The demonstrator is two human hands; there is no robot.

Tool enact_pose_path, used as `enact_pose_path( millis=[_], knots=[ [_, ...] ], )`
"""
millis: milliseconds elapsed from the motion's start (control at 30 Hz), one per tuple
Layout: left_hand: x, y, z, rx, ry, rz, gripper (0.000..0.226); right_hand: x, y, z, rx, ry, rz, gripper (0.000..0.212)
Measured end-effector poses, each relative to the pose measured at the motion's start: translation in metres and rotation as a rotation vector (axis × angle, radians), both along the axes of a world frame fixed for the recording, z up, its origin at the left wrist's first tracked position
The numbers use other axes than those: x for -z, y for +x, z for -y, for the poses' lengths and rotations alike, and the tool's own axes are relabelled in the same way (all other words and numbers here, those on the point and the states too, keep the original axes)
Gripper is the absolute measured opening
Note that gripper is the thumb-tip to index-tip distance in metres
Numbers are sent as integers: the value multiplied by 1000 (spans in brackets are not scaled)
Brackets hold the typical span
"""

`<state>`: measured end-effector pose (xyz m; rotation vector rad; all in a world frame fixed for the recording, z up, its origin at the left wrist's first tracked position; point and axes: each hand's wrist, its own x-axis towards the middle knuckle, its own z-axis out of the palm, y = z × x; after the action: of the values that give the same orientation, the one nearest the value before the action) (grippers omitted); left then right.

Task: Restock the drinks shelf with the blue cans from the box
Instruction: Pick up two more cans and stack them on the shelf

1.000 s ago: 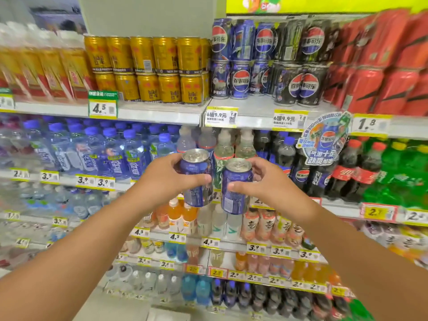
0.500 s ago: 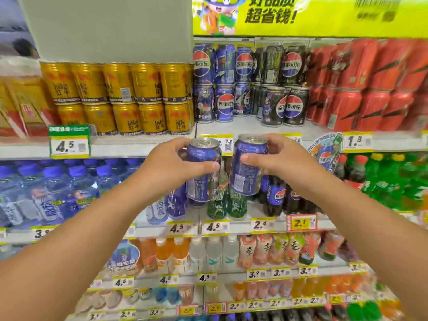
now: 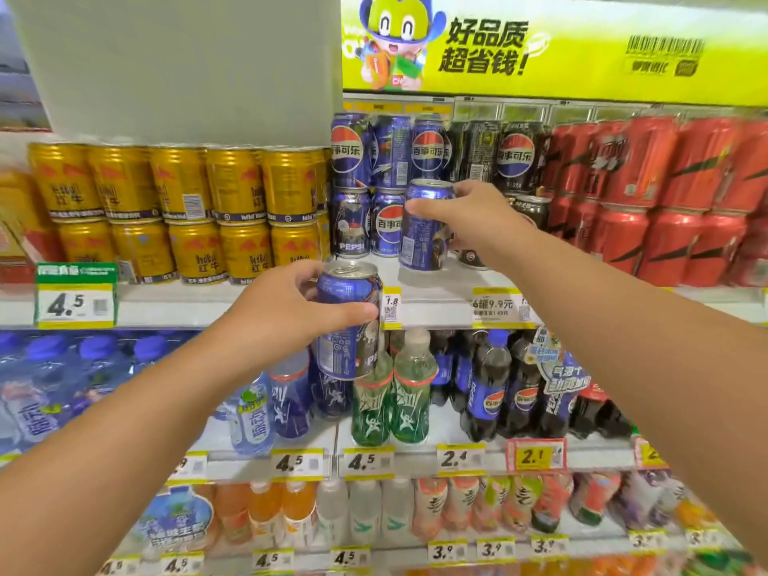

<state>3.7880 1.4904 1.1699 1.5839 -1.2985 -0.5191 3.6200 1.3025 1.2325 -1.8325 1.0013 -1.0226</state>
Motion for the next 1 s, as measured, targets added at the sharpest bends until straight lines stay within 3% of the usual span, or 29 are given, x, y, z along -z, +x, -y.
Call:
enact_pose_path(
  millis=[200, 467, 667, 800, 1000],
  knots=[
    [-4, 5, 10, -23, -12, -8, 45, 18, 26, 47, 118, -2, 47, 49],
    [-5, 8, 16, -13, -7, -6, 44, 37, 50, 83, 293, -46, 64, 55],
    [-4, 10, 15, 23, -17, -40, 41, 42, 52, 80, 368, -141, -118, 65],
    [-4, 11, 15, 64, -24, -73, 38, 47, 45, 69, 437, -292, -310, 37],
    [-3, 15, 16, 69, -23, -70, 42, 49, 46, 56, 449, -333, -508, 50]
  ],
)
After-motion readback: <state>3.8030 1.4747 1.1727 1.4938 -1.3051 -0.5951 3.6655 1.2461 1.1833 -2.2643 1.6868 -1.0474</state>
